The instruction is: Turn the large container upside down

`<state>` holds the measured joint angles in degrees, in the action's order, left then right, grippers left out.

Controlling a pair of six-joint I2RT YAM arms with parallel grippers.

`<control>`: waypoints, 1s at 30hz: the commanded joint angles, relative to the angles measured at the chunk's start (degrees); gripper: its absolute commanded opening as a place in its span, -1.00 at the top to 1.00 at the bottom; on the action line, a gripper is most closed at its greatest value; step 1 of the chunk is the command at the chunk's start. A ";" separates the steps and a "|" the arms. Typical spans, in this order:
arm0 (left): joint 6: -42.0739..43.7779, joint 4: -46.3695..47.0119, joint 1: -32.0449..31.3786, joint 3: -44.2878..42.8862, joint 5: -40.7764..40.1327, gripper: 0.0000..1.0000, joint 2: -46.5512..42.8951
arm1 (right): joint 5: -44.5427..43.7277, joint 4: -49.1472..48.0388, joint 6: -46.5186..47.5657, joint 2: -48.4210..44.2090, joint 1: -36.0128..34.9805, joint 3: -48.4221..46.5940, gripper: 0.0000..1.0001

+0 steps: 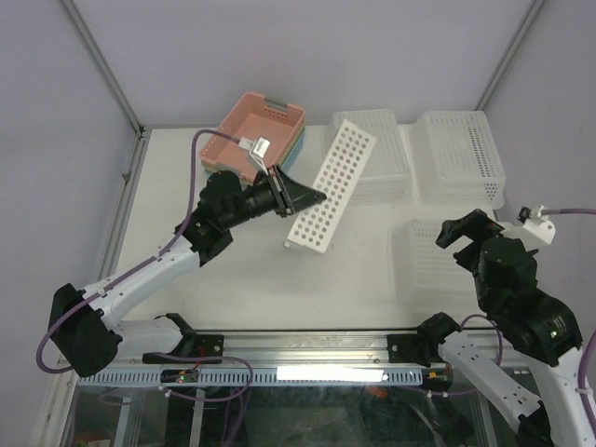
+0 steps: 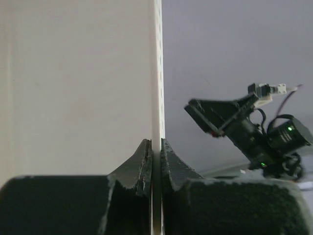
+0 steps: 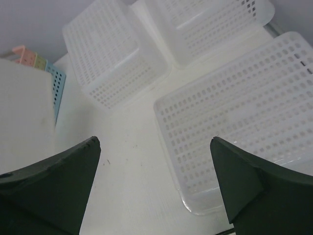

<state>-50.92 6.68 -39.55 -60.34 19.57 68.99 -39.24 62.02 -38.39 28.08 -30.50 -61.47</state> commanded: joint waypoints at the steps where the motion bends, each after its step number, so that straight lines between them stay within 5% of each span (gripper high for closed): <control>1: -19.02 32.88 -4.03 11.86 -1.31 1.00 -5.96 | -8.55 -0.60 1.83 -2.46 0.18 -3.38 -0.98; 14: -47.23 81.25 -8.49 27.81 -5.42 1.00 14.93 | -5.00 0.22 -0.52 -2.02 0.13 -2.26 -0.98; 30: -52.06 91.15 -11.87 34.91 -14.80 1.00 27.80 | -3.58 -0.26 -1.20 -2.33 0.17 -0.69 -0.98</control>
<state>-99.66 76.36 -50.78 -26.13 8.91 93.80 -42.72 63.72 -38.44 25.19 -30.50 -62.43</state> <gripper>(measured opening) 0.064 0.991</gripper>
